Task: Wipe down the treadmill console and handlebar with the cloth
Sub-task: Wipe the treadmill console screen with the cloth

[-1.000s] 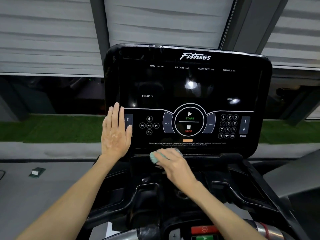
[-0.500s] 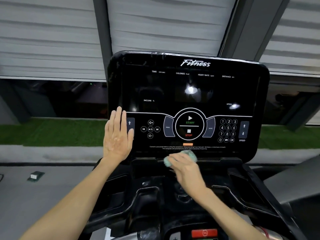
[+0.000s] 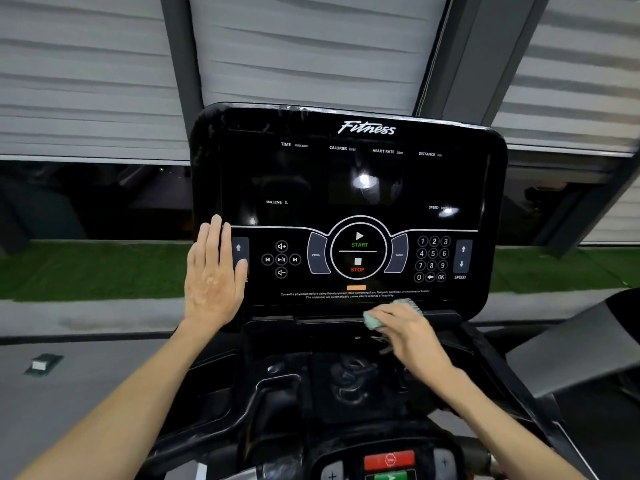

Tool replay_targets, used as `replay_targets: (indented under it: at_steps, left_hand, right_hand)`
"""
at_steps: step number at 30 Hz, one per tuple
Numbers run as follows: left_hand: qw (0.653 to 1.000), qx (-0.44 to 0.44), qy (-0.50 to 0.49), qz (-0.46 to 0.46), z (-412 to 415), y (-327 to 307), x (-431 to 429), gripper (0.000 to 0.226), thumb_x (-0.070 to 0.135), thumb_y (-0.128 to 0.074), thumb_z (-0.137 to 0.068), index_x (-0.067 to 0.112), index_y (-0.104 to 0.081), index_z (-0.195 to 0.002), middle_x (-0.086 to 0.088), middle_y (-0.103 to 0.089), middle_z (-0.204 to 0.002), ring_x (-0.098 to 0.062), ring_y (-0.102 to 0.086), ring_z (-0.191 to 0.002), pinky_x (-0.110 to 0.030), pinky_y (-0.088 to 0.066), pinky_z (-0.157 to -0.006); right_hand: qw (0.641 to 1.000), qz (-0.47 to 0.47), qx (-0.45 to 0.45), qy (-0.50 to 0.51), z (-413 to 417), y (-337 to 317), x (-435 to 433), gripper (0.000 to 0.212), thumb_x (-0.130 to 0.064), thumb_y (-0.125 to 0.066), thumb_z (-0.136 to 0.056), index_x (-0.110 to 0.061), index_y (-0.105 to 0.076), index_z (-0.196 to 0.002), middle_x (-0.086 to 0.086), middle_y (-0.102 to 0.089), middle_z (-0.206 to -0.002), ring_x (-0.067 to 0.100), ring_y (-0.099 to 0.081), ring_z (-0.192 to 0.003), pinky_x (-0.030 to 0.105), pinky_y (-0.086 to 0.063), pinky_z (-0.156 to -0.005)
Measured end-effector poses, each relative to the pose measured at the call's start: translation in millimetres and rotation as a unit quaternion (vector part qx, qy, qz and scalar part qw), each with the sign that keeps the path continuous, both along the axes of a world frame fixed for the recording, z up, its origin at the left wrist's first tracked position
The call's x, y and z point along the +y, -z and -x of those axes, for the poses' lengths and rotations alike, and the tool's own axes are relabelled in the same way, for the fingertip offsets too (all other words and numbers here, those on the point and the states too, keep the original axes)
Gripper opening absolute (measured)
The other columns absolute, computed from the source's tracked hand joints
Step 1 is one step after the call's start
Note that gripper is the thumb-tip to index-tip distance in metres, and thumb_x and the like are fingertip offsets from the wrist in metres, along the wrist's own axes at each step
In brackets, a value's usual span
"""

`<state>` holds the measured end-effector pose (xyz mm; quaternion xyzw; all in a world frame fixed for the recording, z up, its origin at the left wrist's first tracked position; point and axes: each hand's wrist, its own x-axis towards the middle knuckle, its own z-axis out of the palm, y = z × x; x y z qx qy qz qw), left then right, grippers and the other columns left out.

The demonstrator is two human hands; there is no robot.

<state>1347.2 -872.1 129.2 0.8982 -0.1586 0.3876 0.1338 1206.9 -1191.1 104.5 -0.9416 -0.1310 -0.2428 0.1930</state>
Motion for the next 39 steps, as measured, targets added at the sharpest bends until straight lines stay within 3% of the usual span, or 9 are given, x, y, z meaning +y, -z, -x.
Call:
replay_targets:
  at_steps: [2, 5, 9, 14, 19, 22, 25, 30, 39]
  left_hand:
    - [1.0, -0.002, -0.002, -0.006, 0.1, -0.4, -0.6, 0.063, 0.03, -0.036, -0.099, -0.005, -0.023, -0.15, -0.024, -0.022, -0.158, -0.038, -0.022, -0.145, -0.046, -0.026, -0.113]
    - [1.0, -0.001, -0.006, -0.009, 0.6, 0.2, -0.2, 0.063, 0.03, -0.036, -0.099, -0.006, -0.023, -0.149, -0.024, -0.023, -0.158, -0.038, -0.023, -0.145, -0.046, -0.027, -0.112]
    - [1.0, -0.001, -0.006, -0.009, 1.0, -0.5, -0.5, 0.063, 0.029, -0.035, -0.099, -0.006, -0.024, -0.149, -0.024, -0.023, -0.158, -0.038, -0.023, -0.145, -0.046, -0.026, -0.113]
    - [1.0, 0.004, -0.005, -0.006, 1.8, -1.4, -1.6, 0.063, 0.029, -0.036, -0.098, -0.006, -0.024, -0.149, -0.024, -0.023, -0.158, -0.038, -0.023, -0.145, -0.046, -0.027, -0.112]
    - [1.0, 0.014, -0.008, -0.009, 2.2, -1.7, -0.7, 0.063, 0.029, -0.037, -0.098, -0.005, -0.024, -0.15, -0.023, -0.022, -0.159, -0.036, -0.022, -0.146, -0.046, -0.027, -0.114]
    - [1.0, 0.014, -0.01, -0.013, 1.7, -1.4, -0.4, 0.063, 0.03, -0.036, -0.098, -0.005, -0.024, -0.15, -0.023, -0.022, -0.158, -0.036, -0.022, -0.146, -0.046, -0.027, -0.114]
    - [1.0, 0.012, -0.014, -0.015, 1.3, -1.4, -0.8, 0.064, 0.03, -0.037, -0.098, -0.005, -0.022, -0.15, -0.023, -0.021, -0.159, -0.036, -0.022, -0.146, -0.046, -0.027, -0.114]
    - [0.999, 0.007, -0.023, -0.024, 1.0, -0.7, -1.4, 0.065, 0.029, -0.038, -0.098, -0.005, -0.019, -0.151, -0.024, -0.021, -0.159, -0.036, -0.021, -0.146, -0.045, -0.025, -0.114]
    - [1.0, 0.014, -0.014, -0.016, 0.6, -0.9, -1.3, 0.064, 0.03, -0.036, -0.099, -0.005, -0.02, -0.151, -0.023, -0.019, -0.159, -0.037, -0.02, -0.146, -0.047, -0.026, -0.115]
  right_hand:
    - [1.0, -0.001, -0.004, 0.022, 0.6, 2.0, -4.6, 0.033, 0.007, -0.074, -0.075, -0.01, -0.073, -0.103, 0.0, -0.068, -0.099, 0.015, -0.059, -0.088, 0.009, -0.038, -0.084]
    - [0.998, -0.019, -0.02, 0.051, -0.5, 8.3, 11.7, 0.031, 0.008, -0.075, -0.074, -0.009, -0.074, -0.1, 0.003, -0.067, -0.097, 0.022, -0.062, -0.084, 0.016, -0.042, -0.079]
    - [0.998, -0.028, -0.054, 0.008, -9.6, 5.7, 59.8, 0.023, 0.001, -0.068, -0.076, -0.005, -0.073, -0.098, 0.007, -0.067, -0.095, 0.021, -0.059, -0.085, 0.01, -0.038, -0.088]
    - [0.999, -0.023, -0.023, -0.022, -19.6, 5.3, 104.6, 0.024, 0.001, -0.07, -0.08, -0.004, -0.07, -0.104, 0.005, -0.065, -0.098, 0.026, -0.06, -0.09, 0.034, -0.055, -0.078]
    - [0.999, -0.02, -0.041, 0.017, -6.3, 10.6, 53.8, 0.036, 0.004, -0.078, -0.072, -0.01, -0.073, -0.105, 0.013, -0.063, -0.109, 0.019, -0.053, -0.098, 0.013, -0.043, -0.084]
    - [0.995, 0.017, -0.042, 0.085, 8.7, 5.3, 6.0, 0.036, 0.002, -0.08, -0.072, -0.013, -0.074, -0.104, 0.008, -0.06, -0.104, 0.024, -0.058, -0.089, 0.024, -0.049, -0.072]
    - [0.991, 0.076, -0.042, 0.099, 15.1, -4.4, -19.6, 0.038, 0.01, -0.081, -0.066, -0.008, -0.075, -0.098, 0.004, -0.066, -0.094, 0.024, -0.061, -0.077, 0.022, -0.048, -0.065]
    - [0.992, 0.031, -0.061, 0.109, 4.9, 2.0, 13.2, 0.037, 0.014, -0.078, -0.065, -0.007, -0.076, -0.095, 0.003, -0.07, -0.092, 0.025, -0.064, -0.078, 0.033, -0.055, -0.07]
    - [0.998, -0.035, -0.039, 0.031, -11.7, -3.1, 76.8, 0.013, 0.004, -0.072, -0.078, -0.003, -0.073, -0.09, 0.005, -0.07, -0.087, 0.026, -0.065, -0.076, 0.031, -0.055, -0.068]
